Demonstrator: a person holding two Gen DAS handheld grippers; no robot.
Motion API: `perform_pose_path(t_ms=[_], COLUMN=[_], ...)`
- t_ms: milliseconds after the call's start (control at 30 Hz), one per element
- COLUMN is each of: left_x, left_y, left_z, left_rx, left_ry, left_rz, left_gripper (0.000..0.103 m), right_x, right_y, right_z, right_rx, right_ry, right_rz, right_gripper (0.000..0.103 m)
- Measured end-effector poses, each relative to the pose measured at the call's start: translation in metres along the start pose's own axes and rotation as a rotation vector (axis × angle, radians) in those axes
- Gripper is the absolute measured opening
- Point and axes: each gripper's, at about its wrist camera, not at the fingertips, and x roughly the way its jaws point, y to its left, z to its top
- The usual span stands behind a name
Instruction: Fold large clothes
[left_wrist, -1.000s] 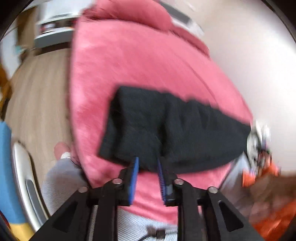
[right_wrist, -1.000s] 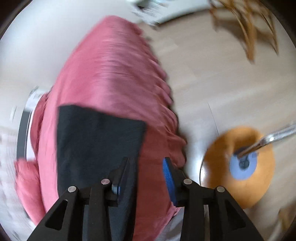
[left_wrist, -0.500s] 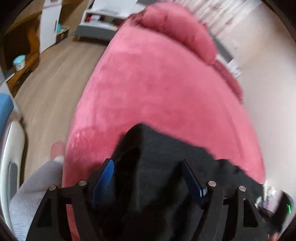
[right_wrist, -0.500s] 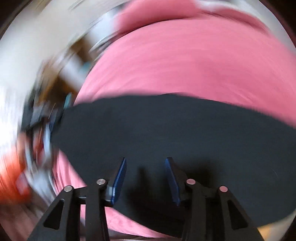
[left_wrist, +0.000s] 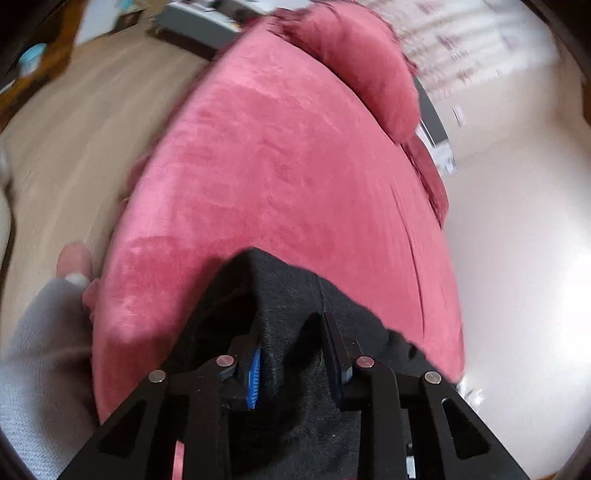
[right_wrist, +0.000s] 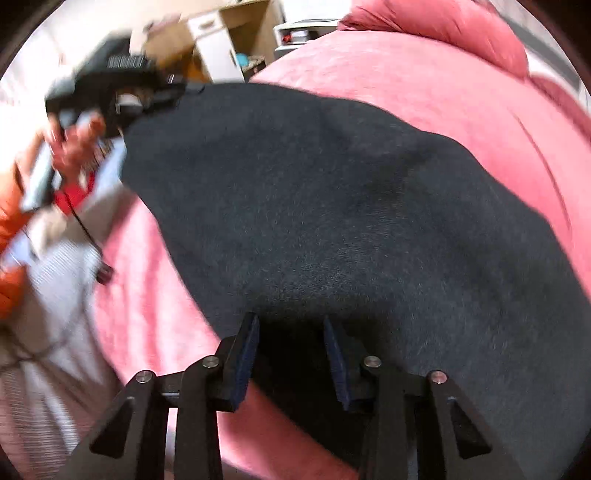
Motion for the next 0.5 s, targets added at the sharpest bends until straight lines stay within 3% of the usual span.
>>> perform_pose_path(t_ms=[67,100,200,300,433,500], left_x=[-0.019,-0.025,-0.045,-0.050,-0.026,-0.013], left_y=[0.015,0.022,0.037,0.014,-0.013,-0.020], left_z=[0.011,0.013,0.006,-0.028,-0.074,-0.087], left_rx=[0.005,-0.016,-0.115,-0.048,0.015,0.020], left_ry=[-0.104,-0.118,-0.072,0.018,0.175,0.219], left_rz=[0.136,0.146,0.027,-0.064,-0.100,-0.083], left_gripper=[0.019,0.019,0.019,0.023,0.027,0.035], right_x=[-0.009,-0.010,-0.008,-0.010,-0.007,-0.008], right_y=[-0.006,-0.012,-0.034,-0.054,-0.082,-0.098], right_z=[-0.005,-0.009,-0.030,-0.052,-0.086,-0.098], right_rx=[0.038,0.072,0.274,0.473,0.715,0.840], right_ry=[-0.026,-0.018,0.036,0.034,0.006,-0.025], right_rz=[-0.033,-0.060,0.053,0.225,0.342,0.372], right_gripper=[0.038,0.038,0.038,0.038,0.038,0.038])
